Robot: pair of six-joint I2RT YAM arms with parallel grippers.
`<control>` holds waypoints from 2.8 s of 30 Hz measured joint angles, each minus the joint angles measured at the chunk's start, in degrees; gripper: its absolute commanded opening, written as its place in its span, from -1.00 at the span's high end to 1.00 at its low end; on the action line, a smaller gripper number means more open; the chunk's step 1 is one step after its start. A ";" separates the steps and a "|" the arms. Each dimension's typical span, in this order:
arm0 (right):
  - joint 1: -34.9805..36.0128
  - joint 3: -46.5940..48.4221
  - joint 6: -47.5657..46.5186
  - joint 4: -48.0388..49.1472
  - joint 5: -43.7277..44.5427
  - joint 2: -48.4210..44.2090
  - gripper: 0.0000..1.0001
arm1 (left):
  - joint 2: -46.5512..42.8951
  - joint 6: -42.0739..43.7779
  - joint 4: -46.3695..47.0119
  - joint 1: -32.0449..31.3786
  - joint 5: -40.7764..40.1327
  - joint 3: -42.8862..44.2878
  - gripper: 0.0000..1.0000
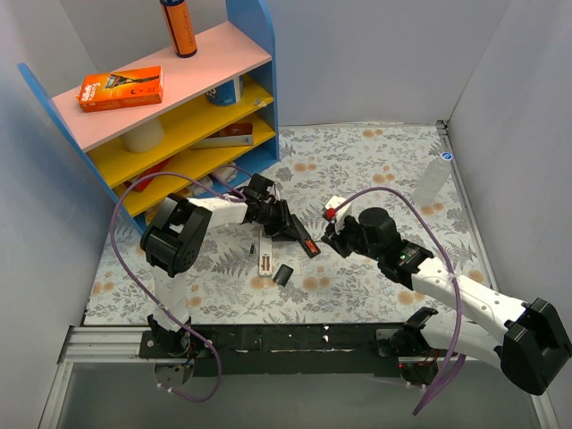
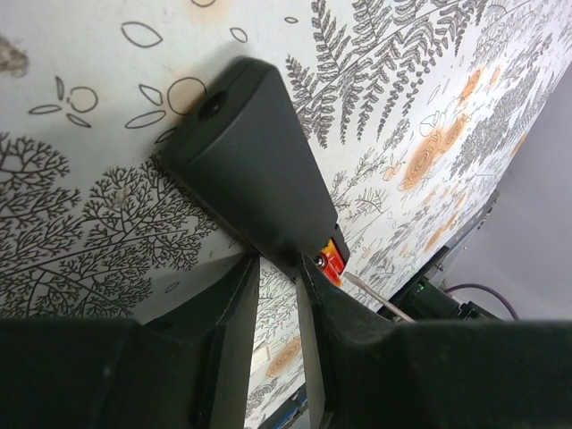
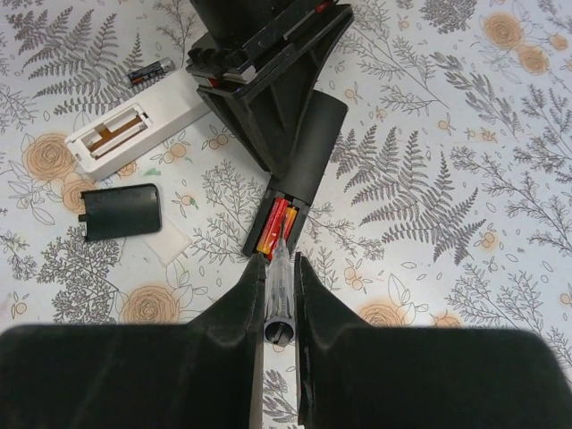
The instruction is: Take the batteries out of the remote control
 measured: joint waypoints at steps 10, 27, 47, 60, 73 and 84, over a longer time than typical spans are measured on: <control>0.00 -0.09 -1.29 -0.57 -2.80 2.54 0.97 | 0.48 1.57 0.37 0.26 1.44 0.33 0.48; -0.35 -10.45 -0.39 14.03 -7.56 1.95 0.97 | 1.27 1.79 0.37 0.85 2.99 0.57 0.57; -0.26 -23.98 10.05 28.04 -1.88 -4.35 0.97 | 0.96 -2.12 6.34 1.46 4.96 -3.48 0.87; -0.28 -25.11 16.33 30.40 -1.25 -3.82 0.97 | 0.63 -2.86 6.80 1.73 5.25 -4.55 0.77; -0.26 -11.17 10.45 21.18 -3.85 2.49 0.97 | -0.55 -3.30 4.61 1.27 3.41 -4.48 0.73; -0.26 -8.31 7.98 16.52 -4.57 4.98 0.97 | -2.16 -2.32 -5.77 0.52 -4.59 -0.09 0.55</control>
